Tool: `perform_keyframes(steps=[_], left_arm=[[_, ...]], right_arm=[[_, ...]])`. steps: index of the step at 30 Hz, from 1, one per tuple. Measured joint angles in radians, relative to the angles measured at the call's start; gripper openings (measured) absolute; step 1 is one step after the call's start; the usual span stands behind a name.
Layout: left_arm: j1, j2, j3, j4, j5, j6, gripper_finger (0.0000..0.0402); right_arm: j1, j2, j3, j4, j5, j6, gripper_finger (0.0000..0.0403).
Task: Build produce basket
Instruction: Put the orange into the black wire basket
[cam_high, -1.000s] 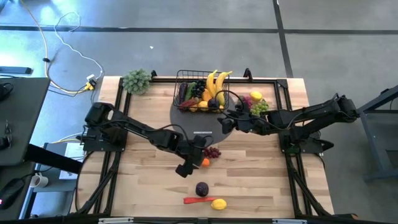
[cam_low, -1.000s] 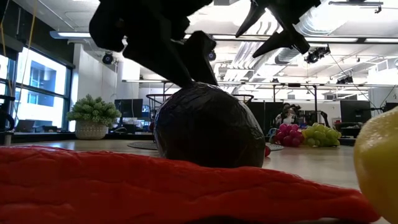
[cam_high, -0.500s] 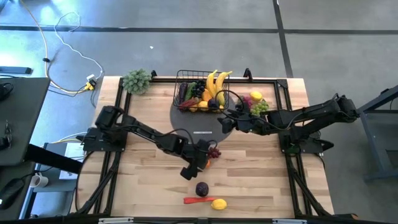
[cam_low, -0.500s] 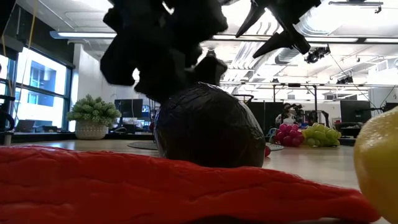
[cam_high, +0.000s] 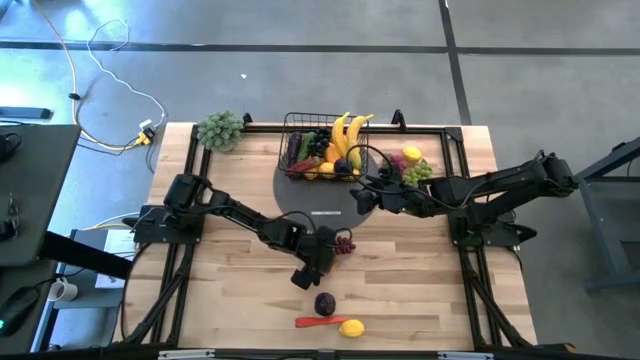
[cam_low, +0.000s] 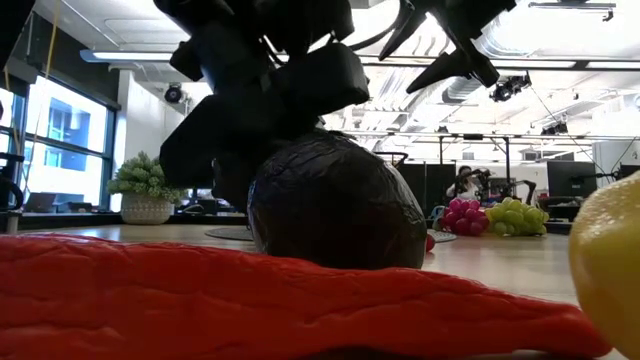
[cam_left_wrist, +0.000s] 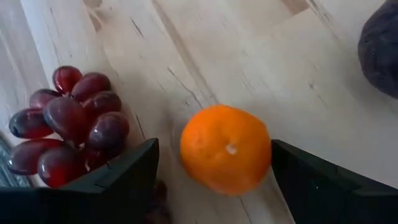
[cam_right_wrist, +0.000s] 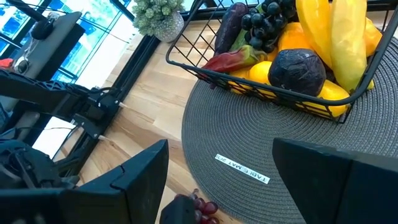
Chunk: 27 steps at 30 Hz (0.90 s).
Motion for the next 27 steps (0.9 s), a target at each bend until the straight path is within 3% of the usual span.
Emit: perform_keyframes(steps=[8, 20, 27], left_arm=[[0.0, 0.002, 0.0, -0.001, 0.0, -0.009, 0.0266], [0.0, -0.017, 0.0, -0.039, 0.005, -0.009, 0.0158], [0.006, -0.081, 0.0, -0.08, 0.007, 0.001, 0.0152]], right_arm=[[0.0, 0.0, 0.0, 0.0, 0.0, 0.0, 0.0268], [0.0, 0.0, 0.0, -0.008, -0.001, 0.026, 0.0268], [0.0, 0.0, 0.0, -0.063, -0.001, 0.067, 0.0268]])
